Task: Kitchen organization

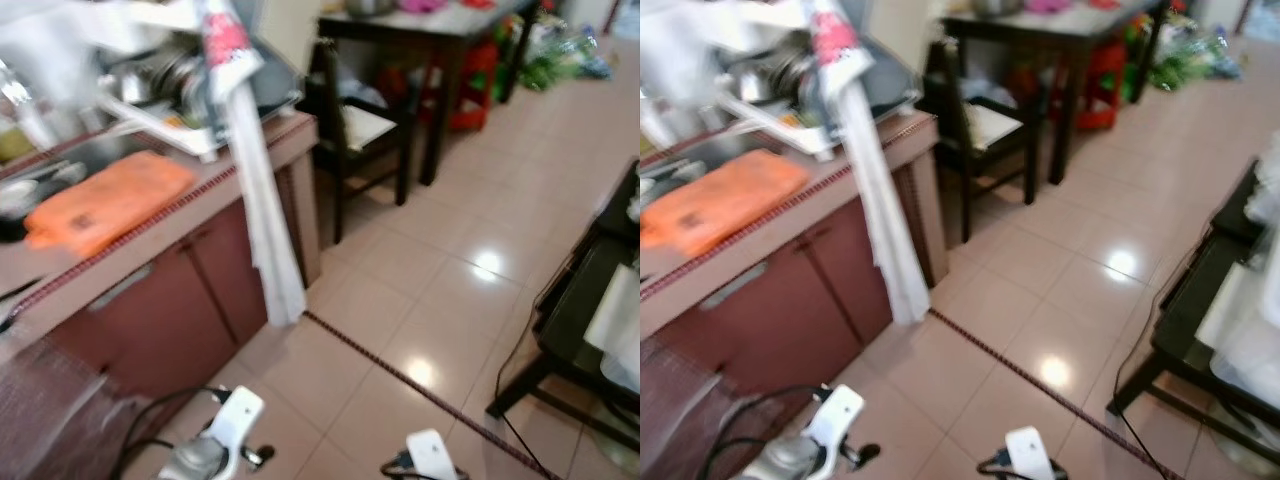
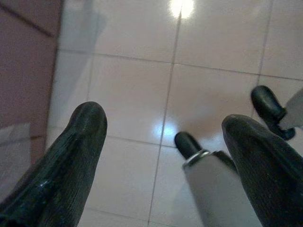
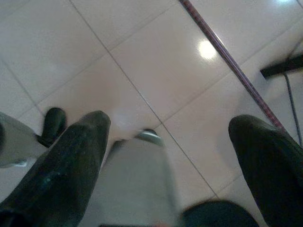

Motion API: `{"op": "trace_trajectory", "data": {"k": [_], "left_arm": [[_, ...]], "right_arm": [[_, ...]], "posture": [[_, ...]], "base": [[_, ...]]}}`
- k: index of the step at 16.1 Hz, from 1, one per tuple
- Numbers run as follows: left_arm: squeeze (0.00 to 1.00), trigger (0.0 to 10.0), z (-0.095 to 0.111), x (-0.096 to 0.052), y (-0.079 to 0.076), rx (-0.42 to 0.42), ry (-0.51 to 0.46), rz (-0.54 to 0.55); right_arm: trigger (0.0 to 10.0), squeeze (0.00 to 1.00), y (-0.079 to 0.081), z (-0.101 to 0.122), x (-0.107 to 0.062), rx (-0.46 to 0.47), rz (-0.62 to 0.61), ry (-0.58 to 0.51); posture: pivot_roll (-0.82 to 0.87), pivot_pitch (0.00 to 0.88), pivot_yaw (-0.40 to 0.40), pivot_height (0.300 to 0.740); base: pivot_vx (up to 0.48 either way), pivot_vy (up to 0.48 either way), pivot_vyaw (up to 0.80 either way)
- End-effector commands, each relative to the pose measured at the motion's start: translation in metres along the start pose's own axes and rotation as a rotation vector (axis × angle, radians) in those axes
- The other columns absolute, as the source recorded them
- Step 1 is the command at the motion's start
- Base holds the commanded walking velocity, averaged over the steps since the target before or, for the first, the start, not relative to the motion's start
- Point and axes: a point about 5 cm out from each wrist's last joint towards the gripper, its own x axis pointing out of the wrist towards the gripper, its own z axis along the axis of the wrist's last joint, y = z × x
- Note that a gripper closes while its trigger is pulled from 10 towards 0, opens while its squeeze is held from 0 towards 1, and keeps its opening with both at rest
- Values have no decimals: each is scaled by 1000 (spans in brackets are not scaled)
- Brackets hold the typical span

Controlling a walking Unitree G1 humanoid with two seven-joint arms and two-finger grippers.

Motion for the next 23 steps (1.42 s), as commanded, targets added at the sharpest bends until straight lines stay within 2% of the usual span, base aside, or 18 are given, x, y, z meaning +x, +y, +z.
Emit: {"op": "trace_trajectory", "data": {"k": [1, 4, 14, 16, 18, 23], "left_arm": [[0, 10000, -12, -5, 8, 2, 36, 26], [0, 10000, -13, -7, 16, -3, 34, 31], [0, 10000, -7, -6, 14, 6, 20, 20], [0, 10000, -7, -6, 14, -25, 13, 25], [0, 10000, -6, -5, 13, -21, 16, 20], [0, 10000, 0, 2, -3, -33, 17, 4]], "right_arm": [[10000, 0, 6, -1, 0, 4, 16, 11], [10000, 0, 7, -2, -1, -9, 22, 10], [10000, 0, 6, -2, -1, -32, 24, 12], [10000, 0, 6, -2, 0, -36, 24, 11], [10000, 0, 6, -2, 0, -38, 24, 11], [10000, 0, 6, -1, 0, -49, 25, 9]], "posture": [[-52, 25, 93, 740], [-54, 24, 91, 740], [-59, 20, 91, 740], [-59, 20, 91, 740], [-59, 20, 91, 740], [-64, 11, 92, 740]], "base": [[0, 0, 0], [0, -170, 0], [0, -280, 0], [0, 0, 0], [0, 0, 0], [103, 0, 0]]}}
